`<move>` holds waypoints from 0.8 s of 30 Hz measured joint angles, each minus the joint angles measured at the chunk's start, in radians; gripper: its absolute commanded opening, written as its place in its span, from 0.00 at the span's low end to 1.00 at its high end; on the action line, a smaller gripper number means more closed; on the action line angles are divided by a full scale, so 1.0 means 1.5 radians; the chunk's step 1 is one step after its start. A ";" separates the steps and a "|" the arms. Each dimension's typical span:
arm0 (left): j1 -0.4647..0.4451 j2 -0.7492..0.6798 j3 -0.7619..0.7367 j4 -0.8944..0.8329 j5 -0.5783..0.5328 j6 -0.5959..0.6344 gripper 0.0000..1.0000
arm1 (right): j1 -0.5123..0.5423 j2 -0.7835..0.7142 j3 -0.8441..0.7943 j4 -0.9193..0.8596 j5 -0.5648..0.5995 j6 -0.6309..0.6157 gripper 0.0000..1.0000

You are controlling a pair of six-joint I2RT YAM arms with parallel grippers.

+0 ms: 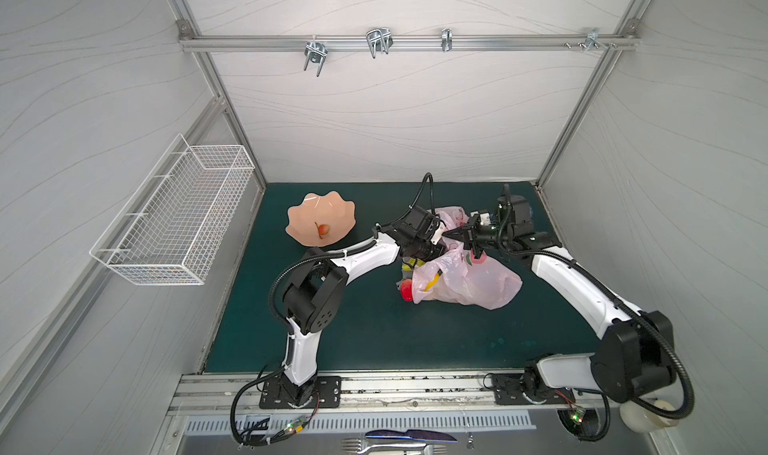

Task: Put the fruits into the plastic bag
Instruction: 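Open the left gripper to release the lemon inside the bag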

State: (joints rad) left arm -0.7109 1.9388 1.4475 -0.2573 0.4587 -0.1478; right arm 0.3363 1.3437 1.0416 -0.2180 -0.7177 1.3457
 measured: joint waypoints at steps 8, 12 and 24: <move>0.016 -0.022 0.000 -0.018 -0.027 -0.014 0.98 | 0.000 0.000 0.000 0.000 0.000 0.000 0.00; 0.025 -0.041 -0.002 -0.030 -0.044 -0.017 0.97 | 0.000 0.000 0.000 0.000 0.000 0.000 0.00; 0.039 -0.102 -0.050 -0.098 -0.072 -0.030 0.96 | 0.000 0.000 0.000 -0.001 0.001 0.000 0.00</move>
State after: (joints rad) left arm -0.6521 1.7851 1.3731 -0.4042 0.3504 -0.1925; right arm 0.3359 1.3437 1.0416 -0.2192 -0.7162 1.3453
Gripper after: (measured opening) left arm 0.964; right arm 0.048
